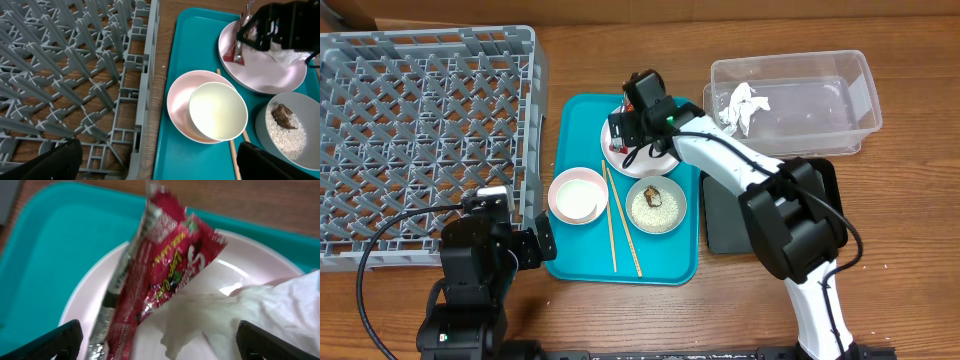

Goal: Sort waste into correct bins and load items into the dishwasher
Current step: 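Grasp the red snack wrapper on the plate with the right gripper, then drop the red wrapper into the clear bin with the right gripper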

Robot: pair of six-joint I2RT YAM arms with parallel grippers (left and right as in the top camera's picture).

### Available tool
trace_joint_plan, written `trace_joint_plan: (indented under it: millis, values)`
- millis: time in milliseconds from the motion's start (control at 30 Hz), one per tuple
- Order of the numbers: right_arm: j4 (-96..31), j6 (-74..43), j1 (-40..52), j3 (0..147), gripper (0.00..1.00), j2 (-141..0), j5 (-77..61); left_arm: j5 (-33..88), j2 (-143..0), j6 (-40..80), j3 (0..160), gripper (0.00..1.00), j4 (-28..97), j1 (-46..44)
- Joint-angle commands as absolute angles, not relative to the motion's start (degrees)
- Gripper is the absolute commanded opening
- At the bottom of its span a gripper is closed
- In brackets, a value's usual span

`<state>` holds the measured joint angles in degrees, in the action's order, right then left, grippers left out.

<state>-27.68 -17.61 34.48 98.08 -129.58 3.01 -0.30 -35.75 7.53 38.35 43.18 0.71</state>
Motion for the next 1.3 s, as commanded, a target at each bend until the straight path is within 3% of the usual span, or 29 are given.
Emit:
trace_joint_plan:
  millis: [0,200,433,767,1133,1267]
  values:
    - [-27.66,-18.09,35.11,98.26,1.00,-131.76,4.43,-1.04,-35.64,7.29,39.66,1.00,43.22,0.34]
    - [-29.08,-18.04,36.34,98.21,0.97,-132.07,4.43,-1.04,-35.64,7.29,39.66,1.00,43.22,0.34]
    - [-32.01,-18.02,36.16,98.24,0.40,-129.58,4.27,-1.04,-35.64,7.31,39.66,1.00,43.27,0.34]
    - [-34.85,-17.80,33.65,98.26,0.08,-118.56,4.47,-1.04,-35.64,7.29,39.66,1.00,43.27,0.36]
    - [-42.68,-17.85,22.00,98.26,0.04,-105.41,4.47,-1.04,-35.64,7.29,39.66,1.00,43.22,0.36]
    - [-46.57,-18.09,16.43,98.21,0.08,-105.82,4.45,-1.04,-35.64,7.29,39.66,1.00,43.20,0.34]
